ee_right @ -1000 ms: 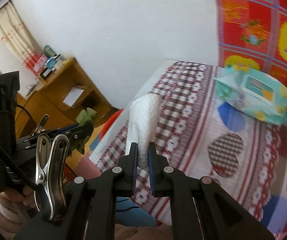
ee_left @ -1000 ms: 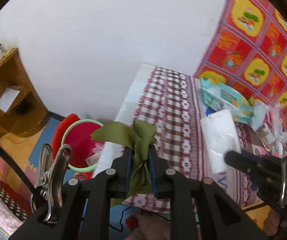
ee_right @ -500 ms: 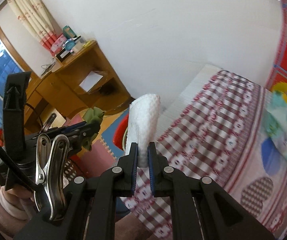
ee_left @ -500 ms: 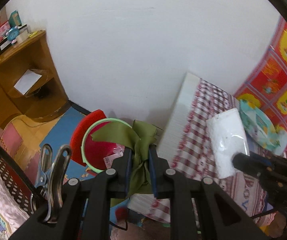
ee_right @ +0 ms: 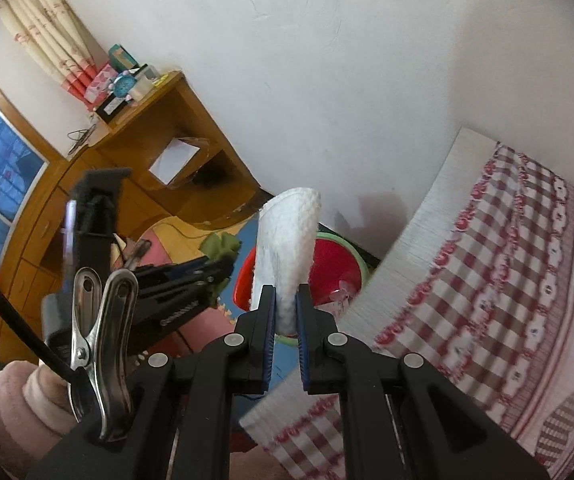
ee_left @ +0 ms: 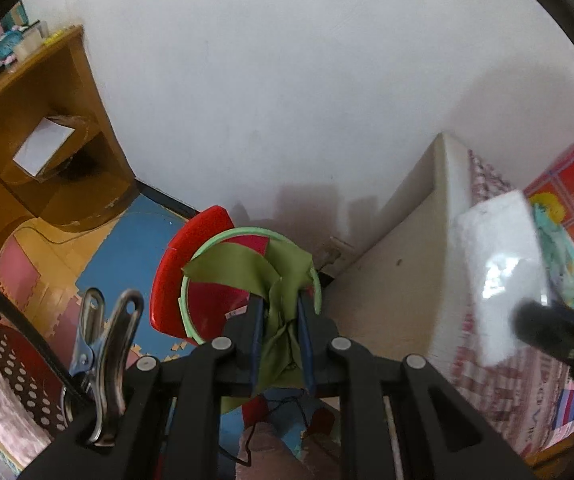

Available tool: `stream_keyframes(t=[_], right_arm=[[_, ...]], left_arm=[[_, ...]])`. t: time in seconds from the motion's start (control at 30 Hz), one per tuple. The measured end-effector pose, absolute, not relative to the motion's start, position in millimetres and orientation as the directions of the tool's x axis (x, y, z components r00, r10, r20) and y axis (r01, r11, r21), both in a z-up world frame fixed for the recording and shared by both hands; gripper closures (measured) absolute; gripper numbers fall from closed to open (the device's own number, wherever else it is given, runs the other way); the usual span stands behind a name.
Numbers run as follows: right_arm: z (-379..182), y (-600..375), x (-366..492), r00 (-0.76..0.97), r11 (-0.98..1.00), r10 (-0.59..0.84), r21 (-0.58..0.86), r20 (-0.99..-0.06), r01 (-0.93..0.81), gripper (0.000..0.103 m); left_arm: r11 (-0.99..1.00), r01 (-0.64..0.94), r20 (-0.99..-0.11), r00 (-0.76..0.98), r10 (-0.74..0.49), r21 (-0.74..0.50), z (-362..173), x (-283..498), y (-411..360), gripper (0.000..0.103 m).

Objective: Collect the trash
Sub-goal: 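Hold the green ribbon over the red bucket and open the left gripper, then move the right gripper over the red bucket and release the white tissue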

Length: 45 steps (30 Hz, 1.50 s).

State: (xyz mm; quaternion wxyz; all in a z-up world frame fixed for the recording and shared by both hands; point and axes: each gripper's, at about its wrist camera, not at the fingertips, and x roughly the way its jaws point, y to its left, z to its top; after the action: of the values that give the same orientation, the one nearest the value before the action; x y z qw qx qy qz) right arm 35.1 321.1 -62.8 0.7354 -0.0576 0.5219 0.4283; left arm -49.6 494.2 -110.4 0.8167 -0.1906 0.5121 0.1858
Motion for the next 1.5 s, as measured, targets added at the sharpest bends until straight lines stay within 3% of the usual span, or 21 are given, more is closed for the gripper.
stream_keyframes(t=[0.57, 0.8, 1.5], right_arm=[[-104, 361, 50, 0.101, 0.712, 0.489, 0.329, -0.867, -0.621, 0.092], [-111, 381, 53, 0.103, 0.727, 0.476, 0.325, -0.873, -0.605, 0.092], [-134, 398, 45, 0.073, 0.718, 0.464, 0.327, -0.883, -0.615, 0.092]], left_arm=[[0.874, -0.450, -0.941, 0.339, -0.022, -0.183, -212, -14, 537, 0.085], [0.878, -0.444, -0.948, 0.317, -0.035, -0.181, -221, -5, 542, 0.071], [0.865, -0.461, -0.951, 0.305, -0.055, -0.198, -216, -13, 550, 0.049]])
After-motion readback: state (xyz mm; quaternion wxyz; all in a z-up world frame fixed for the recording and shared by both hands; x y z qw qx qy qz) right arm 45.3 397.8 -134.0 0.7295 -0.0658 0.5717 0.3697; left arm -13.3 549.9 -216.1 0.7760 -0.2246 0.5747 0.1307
